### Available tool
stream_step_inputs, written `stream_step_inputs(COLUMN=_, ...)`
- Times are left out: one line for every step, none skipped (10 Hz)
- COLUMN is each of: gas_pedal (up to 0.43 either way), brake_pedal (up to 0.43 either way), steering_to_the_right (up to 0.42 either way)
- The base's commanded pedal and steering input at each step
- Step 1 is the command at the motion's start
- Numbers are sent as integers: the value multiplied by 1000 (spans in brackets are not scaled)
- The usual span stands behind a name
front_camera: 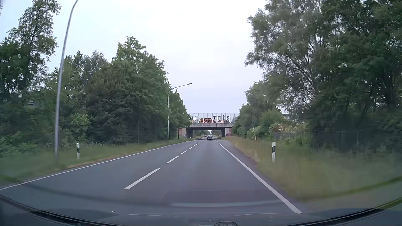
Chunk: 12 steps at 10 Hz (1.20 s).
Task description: Follow the waypoints while adhering to traffic rules and regulations
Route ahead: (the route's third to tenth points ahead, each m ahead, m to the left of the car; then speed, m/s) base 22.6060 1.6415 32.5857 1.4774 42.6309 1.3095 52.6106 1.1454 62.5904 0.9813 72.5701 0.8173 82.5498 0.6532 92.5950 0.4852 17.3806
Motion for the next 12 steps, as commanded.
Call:
stream_step_inputs(gas_pedal=280, brake_pedal=0, steering_to_the_right=2)
stream_step_inputs(gas_pedal=280, brake_pedal=0, steering_to_the_right=1)
stream_step_inputs(gas_pedal=280, brake_pedal=0, steering_to_the_right=1)
stream_step_inputs(gas_pedal=280, brake_pedal=0, steering_to_the_right=2)
stream_step_inputs(gas_pedal=280, brake_pedal=0, steering_to_the_right=1)
stream_step_inputs(gas_pedal=268, brake_pedal=0, steering_to_the_right=1)
stream_step_inputs(gas_pedal=248, brake_pedal=0, steering_to_the_right=1)
stream_step_inputs(gas_pedal=240, brake_pedal=0, steering_to_the_right=2)
stream_step_inputs(gas_pedal=240, brake_pedal=0, steering_to_the_right=1)
stream_step_inputs(gas_pedal=228, brake_pedal=0, steering_to_the_right=1)
stream_step_inputs(gas_pedal=228, brake_pedal=0, steering_to_the_right=1)
stream_step_inputs(gas_pedal=228, brake_pedal=0, steering_to_the_right=0)
